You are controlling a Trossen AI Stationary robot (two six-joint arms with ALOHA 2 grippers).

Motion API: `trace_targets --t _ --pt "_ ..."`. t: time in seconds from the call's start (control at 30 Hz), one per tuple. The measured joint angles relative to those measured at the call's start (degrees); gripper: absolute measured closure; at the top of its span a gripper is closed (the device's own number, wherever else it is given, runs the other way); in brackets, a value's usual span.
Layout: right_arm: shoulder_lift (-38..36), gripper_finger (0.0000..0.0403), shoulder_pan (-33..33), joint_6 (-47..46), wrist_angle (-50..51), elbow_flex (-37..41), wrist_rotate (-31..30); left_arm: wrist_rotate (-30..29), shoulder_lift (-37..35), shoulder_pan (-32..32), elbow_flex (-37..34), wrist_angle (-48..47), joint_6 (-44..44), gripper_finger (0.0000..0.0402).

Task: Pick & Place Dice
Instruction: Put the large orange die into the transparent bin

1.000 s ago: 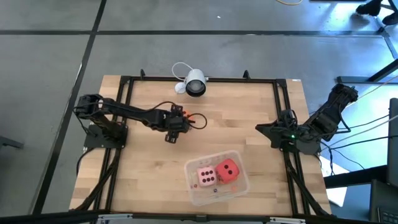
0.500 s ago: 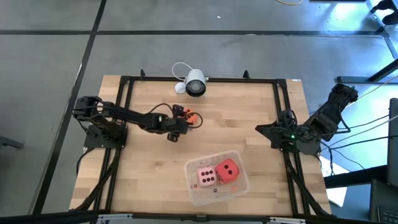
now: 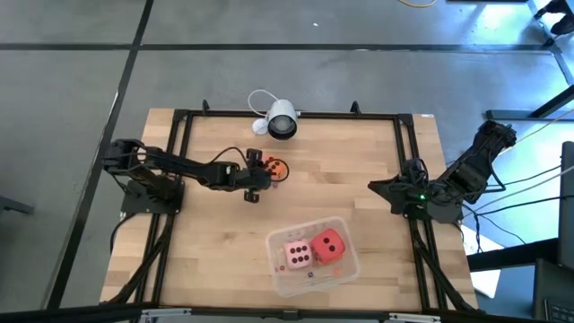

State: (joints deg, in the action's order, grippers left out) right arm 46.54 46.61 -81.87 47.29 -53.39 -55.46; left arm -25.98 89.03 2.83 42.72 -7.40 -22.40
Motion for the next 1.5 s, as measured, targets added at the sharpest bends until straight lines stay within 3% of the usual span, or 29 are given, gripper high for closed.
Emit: trace_targets --t 0.17,0.3,0.63,0.97,1.23,1.5 --pt "0.0 0.0305 0.0 -0.19 -0.2 0.0 -0.01 0.41 0.04 0.23 -0.02 -0.99 0.65 0.0361" --pt "0.0 0.0305 -0.02 -0.18 -1.26 0.0 -0.01 0.61 0.07 0.85 -0.03 -2.42 3.67 0.0393" --pt "0.0 0.0305 -0.01 -0.17 -1.84 0.0 -0.01 1.8 0.07 1.36 0.11 -3.13 15.15 0.0399" --pt "0.0 0.0305 0.0 0.0 -1.88 0.0 0.0 0.87 -4.01 0.57 3.39 -4.22 20.1 0.04" --pt "0.0 0.0305 -0.02 1.68 -1.9 0.0 0.02 4.76 -8.43 -0.17 8.41 -12.89 25.01 0.0401" --pt "0.0 0.0305 -0.01 2.36 -1.87 0.0 0.55 2.56 -9.32 -2.66 15.92 -20.78 25.25 0.0401"
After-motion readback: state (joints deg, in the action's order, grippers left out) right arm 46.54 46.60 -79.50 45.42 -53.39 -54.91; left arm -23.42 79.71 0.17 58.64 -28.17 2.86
